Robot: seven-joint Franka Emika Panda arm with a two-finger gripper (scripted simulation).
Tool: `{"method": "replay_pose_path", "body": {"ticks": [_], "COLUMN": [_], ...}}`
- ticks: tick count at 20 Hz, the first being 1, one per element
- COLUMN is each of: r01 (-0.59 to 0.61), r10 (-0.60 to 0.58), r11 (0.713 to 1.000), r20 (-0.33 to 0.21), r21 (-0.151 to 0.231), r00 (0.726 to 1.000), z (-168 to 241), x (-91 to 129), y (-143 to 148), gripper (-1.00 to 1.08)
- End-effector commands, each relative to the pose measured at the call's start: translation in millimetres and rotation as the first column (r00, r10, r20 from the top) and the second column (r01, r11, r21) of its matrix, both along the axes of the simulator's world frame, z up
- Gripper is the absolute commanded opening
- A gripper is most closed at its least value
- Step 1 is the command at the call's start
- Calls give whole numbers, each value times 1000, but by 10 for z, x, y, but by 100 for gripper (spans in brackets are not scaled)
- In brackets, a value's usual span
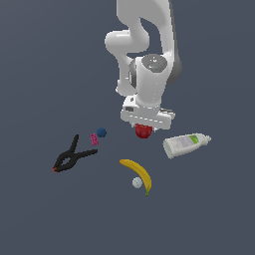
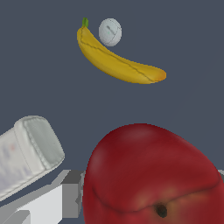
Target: Pick up a designated object from a clutter of objects.
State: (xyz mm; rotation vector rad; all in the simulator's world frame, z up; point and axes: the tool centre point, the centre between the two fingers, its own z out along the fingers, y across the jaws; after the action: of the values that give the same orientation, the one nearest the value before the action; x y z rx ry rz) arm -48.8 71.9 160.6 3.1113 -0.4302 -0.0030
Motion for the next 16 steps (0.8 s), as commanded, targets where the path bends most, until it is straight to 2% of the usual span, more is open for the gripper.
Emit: {"method": "replay_pose_path", "body": {"ticks": [1,16], "r01": [0,0], "r10": [0,0], "r11": [1000,1000], "r20": [3,3], "r21": [0,0], "r00": [1000,1000], "z": [258,1753], "x": [-50,-352], "y": [42,295], "gripper": [-100,-100]}}
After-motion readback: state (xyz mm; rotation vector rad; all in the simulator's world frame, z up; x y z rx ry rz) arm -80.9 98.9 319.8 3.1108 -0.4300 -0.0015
